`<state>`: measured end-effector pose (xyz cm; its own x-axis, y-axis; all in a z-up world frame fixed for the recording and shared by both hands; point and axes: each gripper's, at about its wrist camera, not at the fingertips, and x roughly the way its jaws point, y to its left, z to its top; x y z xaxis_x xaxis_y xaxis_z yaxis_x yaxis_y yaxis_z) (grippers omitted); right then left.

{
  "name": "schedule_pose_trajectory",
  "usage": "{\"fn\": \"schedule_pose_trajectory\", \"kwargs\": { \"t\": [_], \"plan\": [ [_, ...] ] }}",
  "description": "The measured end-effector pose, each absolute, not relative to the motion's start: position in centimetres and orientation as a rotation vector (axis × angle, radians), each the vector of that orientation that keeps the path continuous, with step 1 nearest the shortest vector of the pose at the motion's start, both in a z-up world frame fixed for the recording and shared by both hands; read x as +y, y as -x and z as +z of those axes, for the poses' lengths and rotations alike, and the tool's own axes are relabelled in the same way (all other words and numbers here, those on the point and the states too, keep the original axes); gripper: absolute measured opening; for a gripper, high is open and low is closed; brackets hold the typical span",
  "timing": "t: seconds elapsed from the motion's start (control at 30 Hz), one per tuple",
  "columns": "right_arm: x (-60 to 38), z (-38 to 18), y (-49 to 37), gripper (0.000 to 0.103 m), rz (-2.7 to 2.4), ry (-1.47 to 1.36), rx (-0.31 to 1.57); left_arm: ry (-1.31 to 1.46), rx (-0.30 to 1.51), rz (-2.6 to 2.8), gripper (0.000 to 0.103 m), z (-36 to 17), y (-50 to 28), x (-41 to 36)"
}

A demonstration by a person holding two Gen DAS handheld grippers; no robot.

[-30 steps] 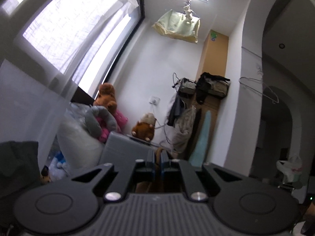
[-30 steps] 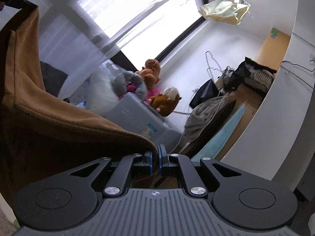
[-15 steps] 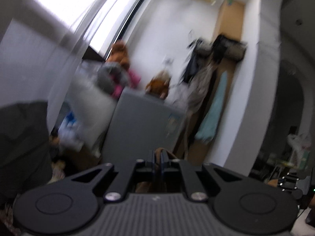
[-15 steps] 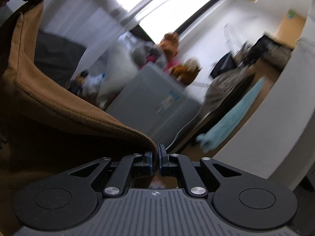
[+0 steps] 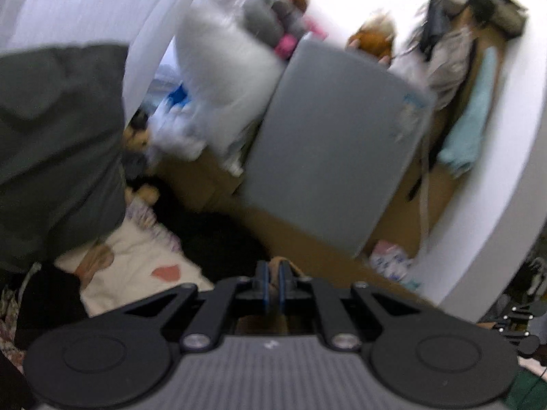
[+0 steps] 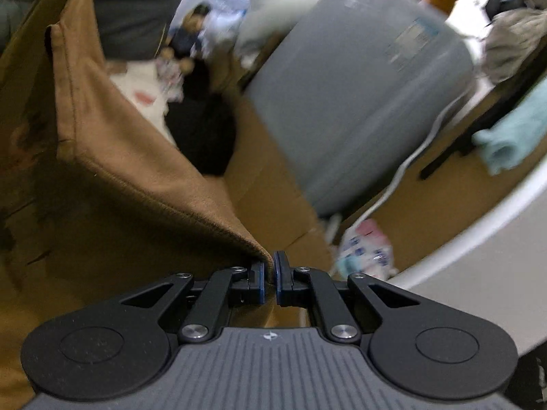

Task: Fold clothes
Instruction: 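Carry the T-shirt over the cardboard and lower it with both tools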

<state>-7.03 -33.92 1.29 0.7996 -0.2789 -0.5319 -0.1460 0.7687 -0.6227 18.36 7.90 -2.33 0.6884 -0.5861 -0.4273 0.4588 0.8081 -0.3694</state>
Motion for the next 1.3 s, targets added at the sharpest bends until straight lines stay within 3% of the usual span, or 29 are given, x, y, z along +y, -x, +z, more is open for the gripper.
{"fn": "schedule_pose_trajectory", "kwargs": {
  "t": [0.67,1.0,1.1,1.17,1.23,1.3],
  "plan": [
    [-40.1,-12.8,-9.5,0.007,-0.068,0.567,0.857,0.117,0.749,-0.444,0.006,-17.1,-32.7,2.0],
    [-41.8,-19.4,-15.7,0.009,-0.096,0.424,0.914,-0.031,0.803,-0.377,0.007,-24.2,-35.8,-2.3],
    [-42.4,-20.5,-16.7,0.02,-0.147,0.396,0.951,0.0,0.836,-0.288,0.011,-25.8,-36.6,-1.5],
    [-43.8,-21.1,-17.2,0.037,-0.226,0.322,0.98,0.007,0.858,-0.233,0.014,-26.9,-36.7,-0.8],
    [-44.7,-21.5,-17.3,0.041,-0.25,0.29,0.989,-0.012,0.856,-0.239,0.016,-27.5,-36.1,-0.6],
    [-44.8,-21.7,-16.5,0.042,-0.247,0.291,0.994,-0.036,0.844,-0.263,0.027,-27.9,-34.8,-0.4]
  ]
}}
